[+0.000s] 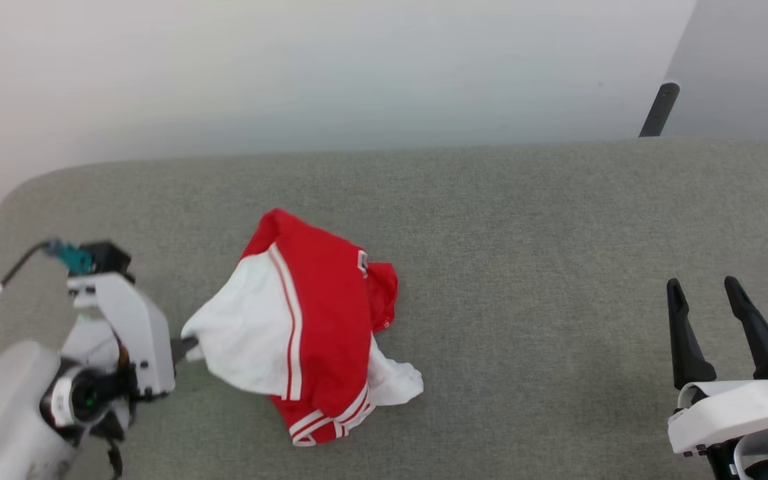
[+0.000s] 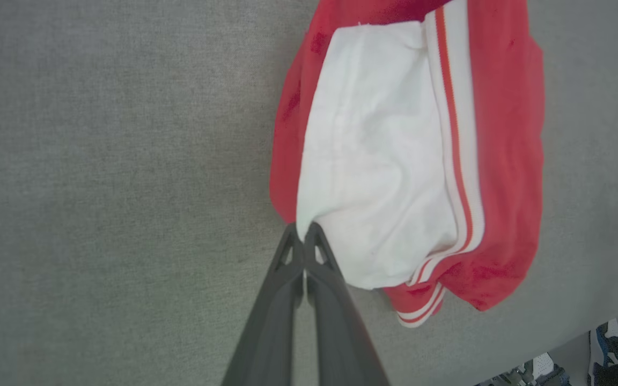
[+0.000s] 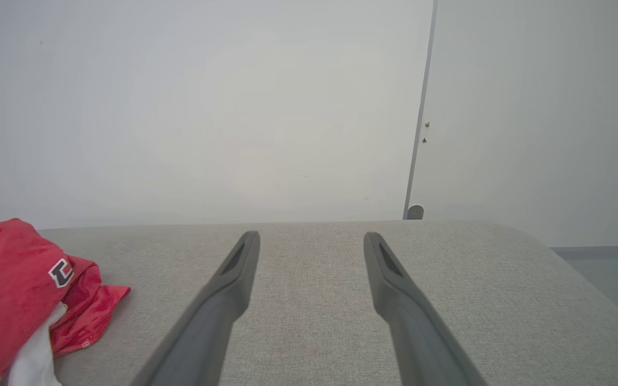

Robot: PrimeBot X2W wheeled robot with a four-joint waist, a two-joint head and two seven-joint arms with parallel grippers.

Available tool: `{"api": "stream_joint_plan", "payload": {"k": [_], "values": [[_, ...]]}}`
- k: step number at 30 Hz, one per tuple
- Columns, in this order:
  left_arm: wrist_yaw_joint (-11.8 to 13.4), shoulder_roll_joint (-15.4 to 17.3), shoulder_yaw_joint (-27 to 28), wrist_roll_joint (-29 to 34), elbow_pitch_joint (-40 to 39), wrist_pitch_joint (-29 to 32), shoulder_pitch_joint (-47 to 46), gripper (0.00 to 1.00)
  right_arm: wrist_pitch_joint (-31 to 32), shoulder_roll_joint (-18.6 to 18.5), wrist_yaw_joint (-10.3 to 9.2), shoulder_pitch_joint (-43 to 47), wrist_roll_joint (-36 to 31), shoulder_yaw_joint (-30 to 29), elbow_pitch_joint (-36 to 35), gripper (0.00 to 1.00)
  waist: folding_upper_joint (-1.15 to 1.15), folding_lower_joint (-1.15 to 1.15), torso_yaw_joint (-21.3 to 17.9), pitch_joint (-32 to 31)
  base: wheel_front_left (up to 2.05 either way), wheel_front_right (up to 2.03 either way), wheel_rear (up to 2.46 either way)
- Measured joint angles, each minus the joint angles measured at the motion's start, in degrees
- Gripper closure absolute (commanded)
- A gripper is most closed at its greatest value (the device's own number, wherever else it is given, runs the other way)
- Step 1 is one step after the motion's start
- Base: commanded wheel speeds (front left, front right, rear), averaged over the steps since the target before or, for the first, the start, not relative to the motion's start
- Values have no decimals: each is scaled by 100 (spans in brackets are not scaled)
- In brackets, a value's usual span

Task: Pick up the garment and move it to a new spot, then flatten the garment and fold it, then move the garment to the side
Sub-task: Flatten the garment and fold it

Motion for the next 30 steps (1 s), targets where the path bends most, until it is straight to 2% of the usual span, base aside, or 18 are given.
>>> {"api": "stream_joint_plan", "payload": {"k": [11,12,13,14,15,19,23,30], "values": [[-162,-303,-98,-25,723,-350,342,100,110,0,0,8,0,73,-58,0,0,0,-15,58,0,0,0],[-197,-331,-104,-24,802,-376,341,87,112,1,0,8,0,75,-60,0,0,-1,-20,69,0,0,0],[-211,-346,-109,-22,872,-402,336,63,133,0,0,8,0,74,-67,0,0,0,-25,78,0,0,0],[-235,-356,-109,-22,936,-405,326,23,134,1,0,7,0,73,-70,0,0,0,-30,87,0,0,0],[-249,-364,-113,-7,1010,-427,306,0,135,0,0,7,0,71,-73,0,0,0,-32,95,0,0,0],[-281,-447,-109,-8,1196,-458,196,0,185,-1,0,6,5,133,-60,0,0,0,12,94,0,0,0],[-294,-398,-175,153,1271,-474,92,0,279,1,0,7,22,259,-32,0,0,0,116,47,0,0,0],[-398,-347,-197,447,1140,-1115,72,0,543,-55,0,14,155,511,32,0,0,0,409,-92,0,0,0]]}}
